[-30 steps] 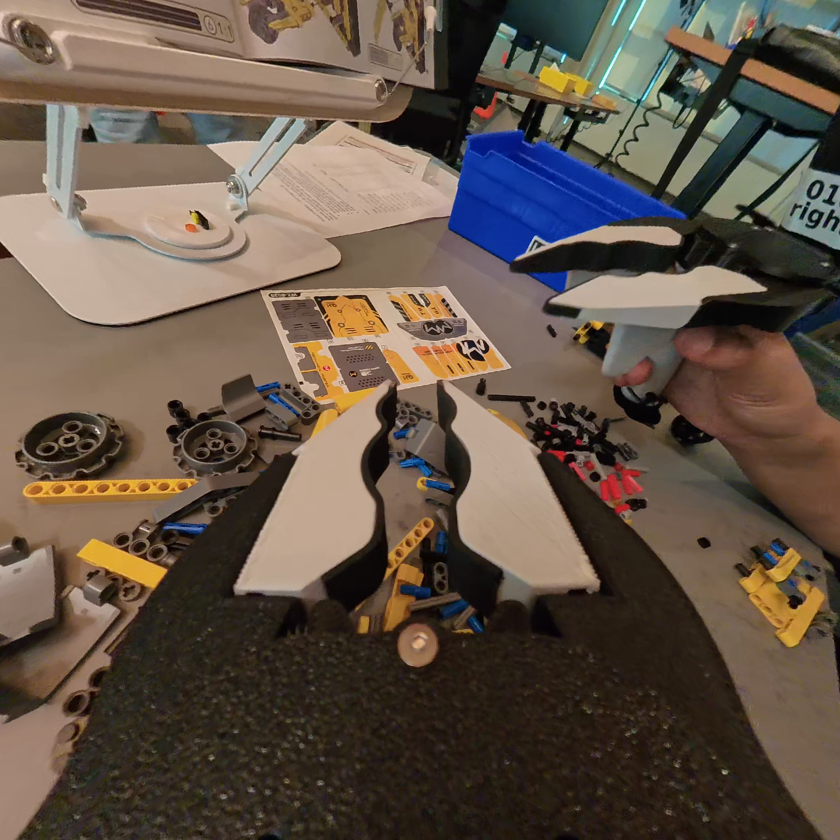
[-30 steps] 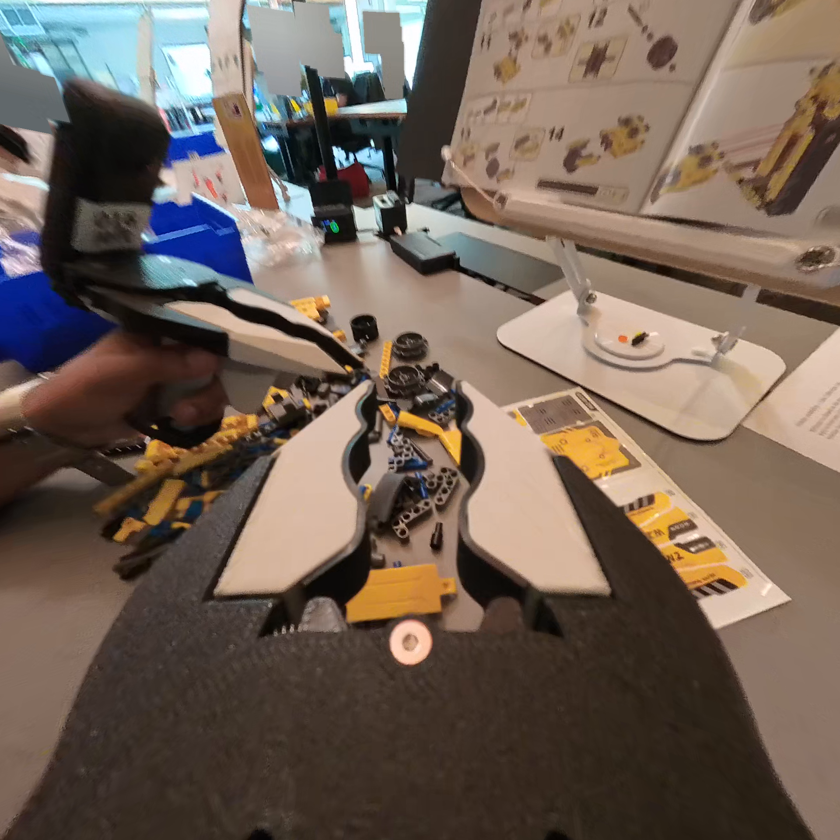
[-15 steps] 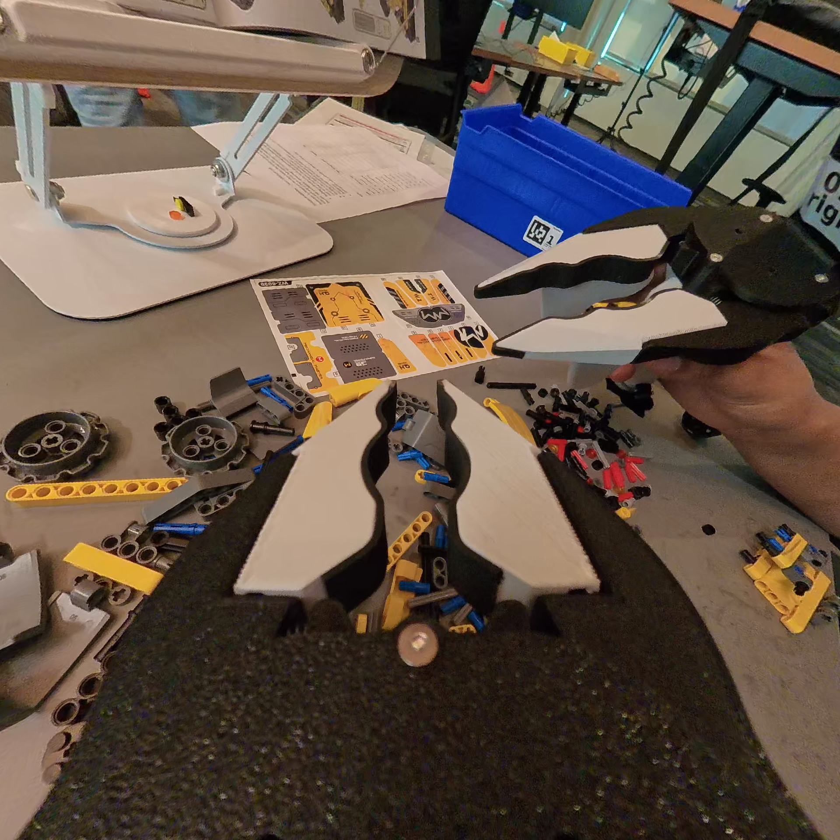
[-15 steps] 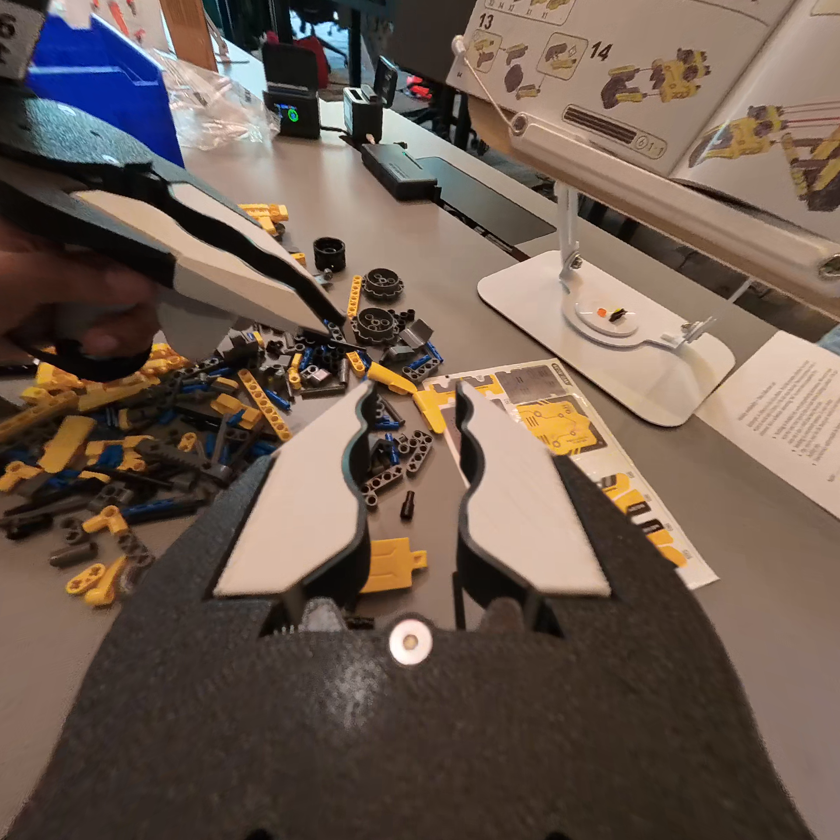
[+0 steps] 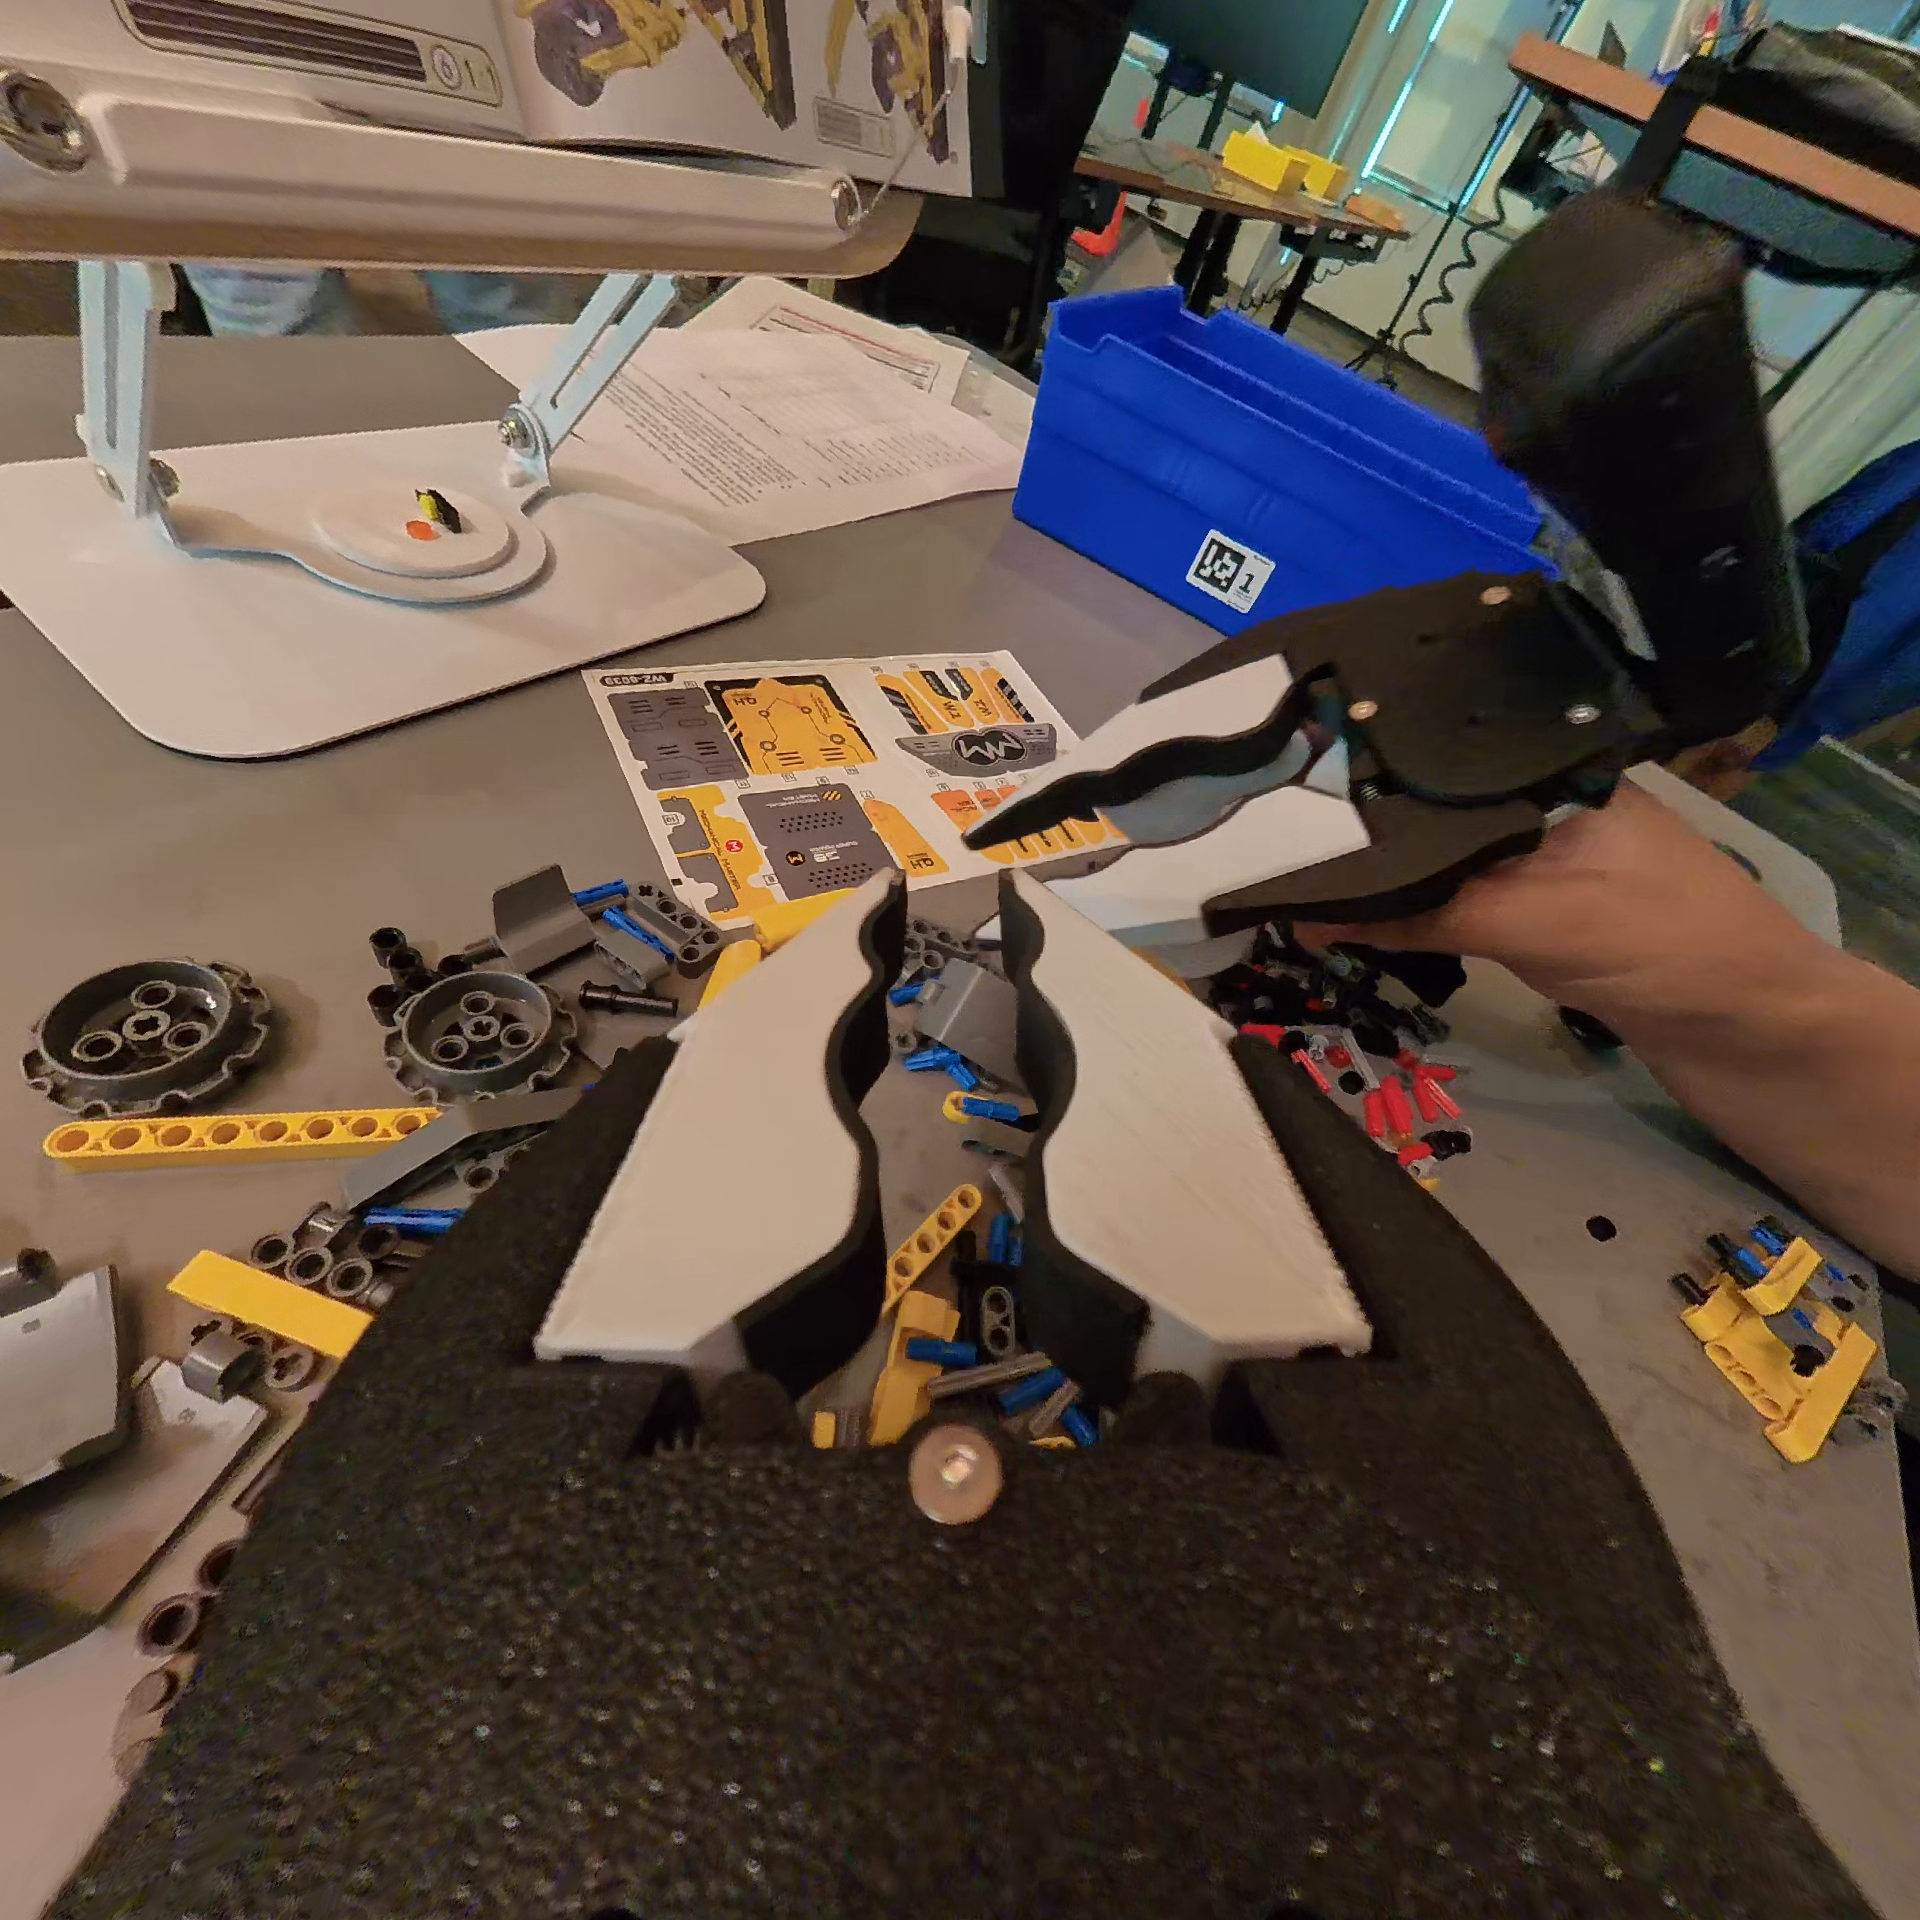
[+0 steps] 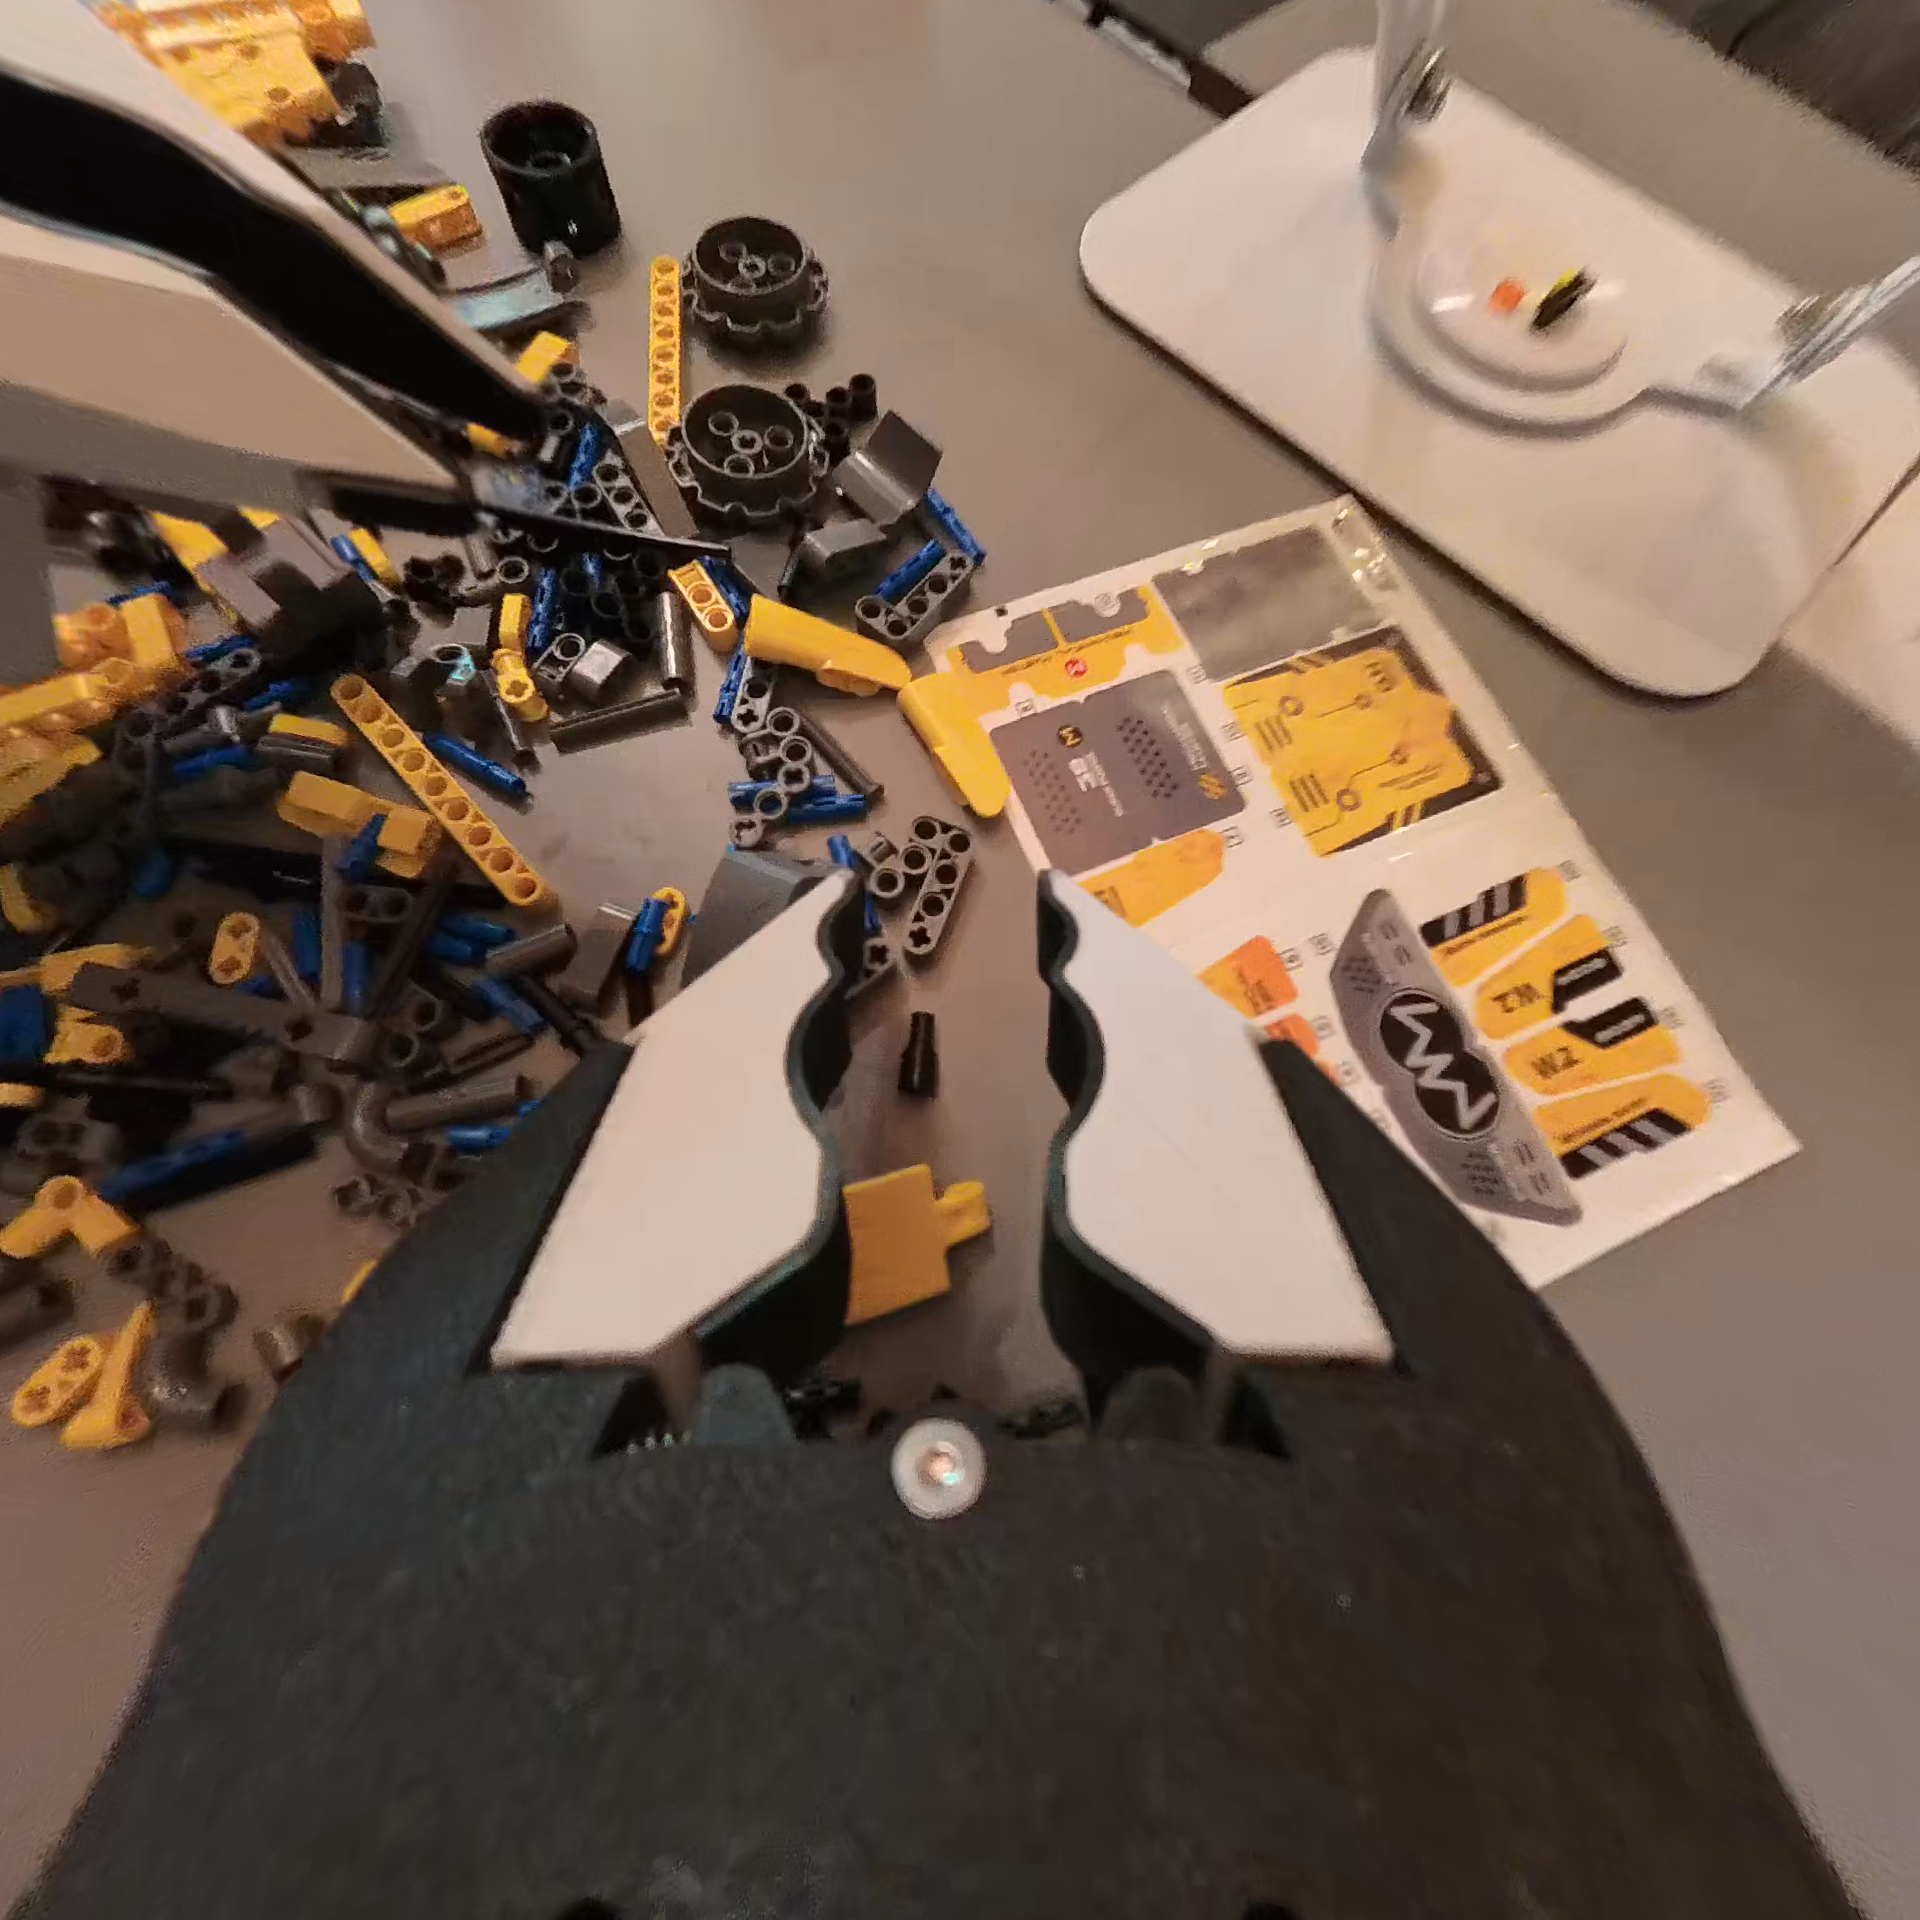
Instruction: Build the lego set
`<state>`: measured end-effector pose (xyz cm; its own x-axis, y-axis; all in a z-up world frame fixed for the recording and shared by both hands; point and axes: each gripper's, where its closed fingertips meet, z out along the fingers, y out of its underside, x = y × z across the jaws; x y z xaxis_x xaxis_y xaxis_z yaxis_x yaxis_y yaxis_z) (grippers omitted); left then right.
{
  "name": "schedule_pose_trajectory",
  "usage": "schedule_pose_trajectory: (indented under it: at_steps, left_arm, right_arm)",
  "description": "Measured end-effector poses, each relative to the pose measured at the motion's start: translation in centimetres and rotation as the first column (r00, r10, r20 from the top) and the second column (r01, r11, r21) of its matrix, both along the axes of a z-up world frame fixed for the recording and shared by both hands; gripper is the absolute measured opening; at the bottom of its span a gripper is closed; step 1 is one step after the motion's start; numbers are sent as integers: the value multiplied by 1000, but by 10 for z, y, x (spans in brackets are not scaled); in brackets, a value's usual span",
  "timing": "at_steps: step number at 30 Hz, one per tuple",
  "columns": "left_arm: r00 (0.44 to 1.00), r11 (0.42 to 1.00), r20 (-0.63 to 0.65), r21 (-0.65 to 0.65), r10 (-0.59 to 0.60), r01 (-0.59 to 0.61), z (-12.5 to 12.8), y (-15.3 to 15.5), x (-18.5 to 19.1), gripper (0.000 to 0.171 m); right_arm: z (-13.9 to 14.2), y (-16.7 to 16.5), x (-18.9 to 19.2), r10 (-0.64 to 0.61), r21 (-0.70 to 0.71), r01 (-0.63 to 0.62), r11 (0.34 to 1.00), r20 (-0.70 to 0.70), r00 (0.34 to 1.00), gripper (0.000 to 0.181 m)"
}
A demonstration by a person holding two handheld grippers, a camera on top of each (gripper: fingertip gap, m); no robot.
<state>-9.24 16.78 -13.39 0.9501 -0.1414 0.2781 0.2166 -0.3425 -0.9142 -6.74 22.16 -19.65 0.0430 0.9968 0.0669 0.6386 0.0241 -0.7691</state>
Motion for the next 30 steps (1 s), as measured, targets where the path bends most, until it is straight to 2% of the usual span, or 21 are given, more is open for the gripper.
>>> schedule_pose_trajectory:
  at_steps: [6,11,14,21,23,24,25,28,30]
  left_arm:
    - [1000,1000,6,3,-23,23,1,0,8,17]
    - [1000,1000,4,7,-23,23,2,0,8,17]
    - [1000,1000,15,8,-18,18,2,0,5,17]
    - [998,1000,54,17,-18,17,3,0,4,17]
    - [999,1000,49,16,-17,16,3,0,4,17]
    - [999,1000,47,15,-17,16,3,0,4,17]
    - [999,1000,48,13,-18,17,2,0,4,17]
    - [998,1000,50,10,-25,25,1,0,6,17]
    - [999,1000,44,11,-27,26,2,0,6,17]
  right_arm:
    - [-18,5,-1,-27,34,24,999,99,995,11]
    - [-18,4,-2,-18,-7,19,1000,110,994,13]
    - [-16,4,-1,-18,-6,19,1000,115,993,25]
    - [-21,0,-1,1,-22,2,1000,144,990,25]
    - [-22,0,-2,0,-33,5,999,154,988,21]
    - [-24,1,-2,1,-31,4,1000,161,987,8]
    - [-24,2,-1,1,-26,3,1000,161,987,7]
    - [-16,4,-1,5,-35,-1,999,126,992,7]
    - [3,4,-2,14,-31,-13,999,48,999,8]
